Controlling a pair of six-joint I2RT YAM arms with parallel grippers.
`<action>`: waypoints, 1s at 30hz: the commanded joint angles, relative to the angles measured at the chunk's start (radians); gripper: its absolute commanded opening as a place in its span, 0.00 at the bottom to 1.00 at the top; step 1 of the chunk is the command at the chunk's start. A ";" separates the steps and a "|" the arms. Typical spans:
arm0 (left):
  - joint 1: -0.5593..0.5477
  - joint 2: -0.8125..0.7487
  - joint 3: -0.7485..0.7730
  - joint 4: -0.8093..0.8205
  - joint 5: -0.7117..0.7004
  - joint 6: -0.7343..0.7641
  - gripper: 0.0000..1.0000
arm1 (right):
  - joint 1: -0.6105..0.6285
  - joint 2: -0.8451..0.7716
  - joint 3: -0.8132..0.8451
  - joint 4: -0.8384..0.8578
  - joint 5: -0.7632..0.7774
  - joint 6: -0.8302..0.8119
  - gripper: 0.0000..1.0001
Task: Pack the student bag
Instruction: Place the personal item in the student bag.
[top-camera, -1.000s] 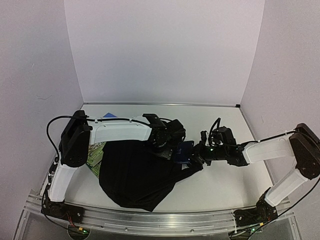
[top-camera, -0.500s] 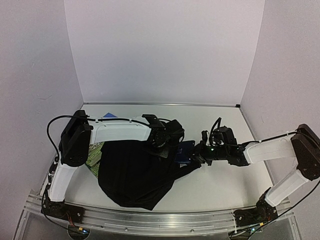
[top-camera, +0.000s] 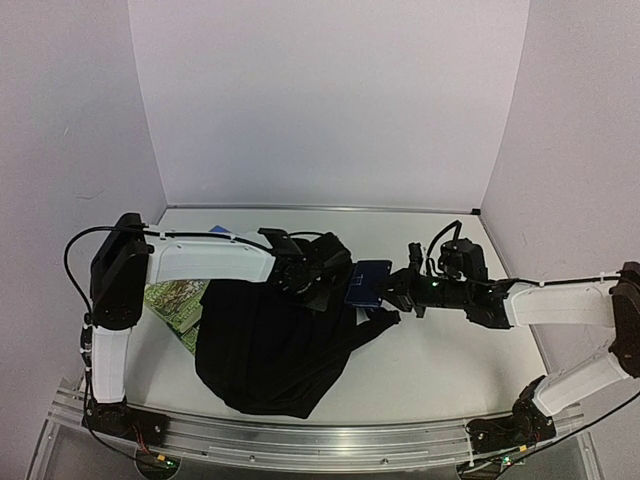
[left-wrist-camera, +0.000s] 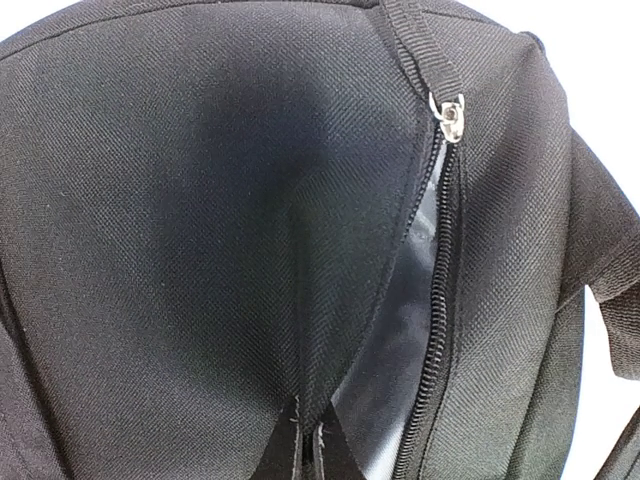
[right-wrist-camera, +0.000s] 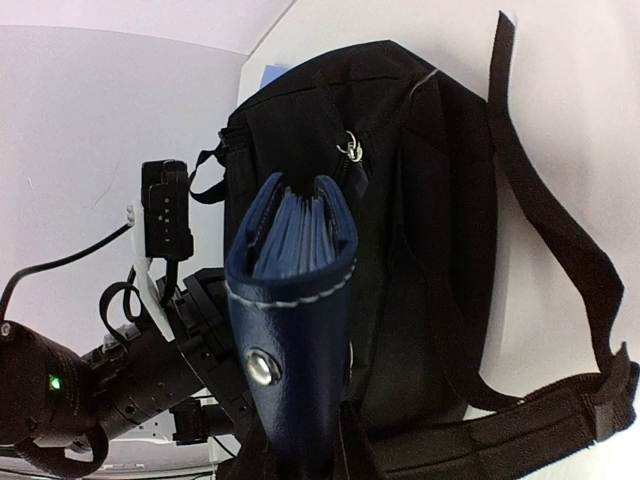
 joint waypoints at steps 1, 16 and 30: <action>0.013 -0.094 -0.038 0.081 -0.003 -0.011 0.00 | 0.021 0.045 0.059 0.143 -0.049 0.064 0.00; 0.013 -0.208 -0.165 0.190 -0.001 -0.049 0.00 | 0.096 0.361 0.105 0.335 -0.049 0.210 0.00; 0.016 -0.254 -0.222 0.261 0.069 -0.011 0.00 | 0.096 0.463 0.097 0.618 -0.093 0.381 0.00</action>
